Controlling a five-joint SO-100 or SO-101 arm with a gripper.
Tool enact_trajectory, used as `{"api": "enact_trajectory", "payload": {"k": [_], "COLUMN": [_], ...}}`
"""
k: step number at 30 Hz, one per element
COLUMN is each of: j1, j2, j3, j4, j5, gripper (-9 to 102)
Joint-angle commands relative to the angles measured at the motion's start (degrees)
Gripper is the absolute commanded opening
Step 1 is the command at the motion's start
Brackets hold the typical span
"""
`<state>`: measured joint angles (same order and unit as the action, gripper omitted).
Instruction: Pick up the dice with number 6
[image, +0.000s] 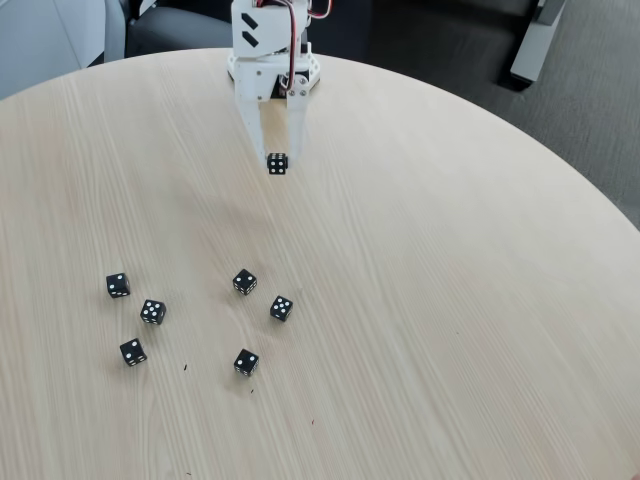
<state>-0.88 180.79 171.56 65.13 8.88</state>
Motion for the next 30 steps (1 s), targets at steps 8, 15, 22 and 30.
{"api": "enact_trajectory", "payload": {"k": [8, 15, 22, 30], "j1": [-0.2, -0.2, -0.2, -0.2], "j2": [0.7, 0.8, 0.8, 0.8], "j3": [-0.3, -0.3, -0.3, -0.3], "j4": [0.7, 0.8, 0.8, 0.8], "j5": [-0.4, -0.4, -3.3, -3.1], "gripper": [0, 0, 0, 0]}}
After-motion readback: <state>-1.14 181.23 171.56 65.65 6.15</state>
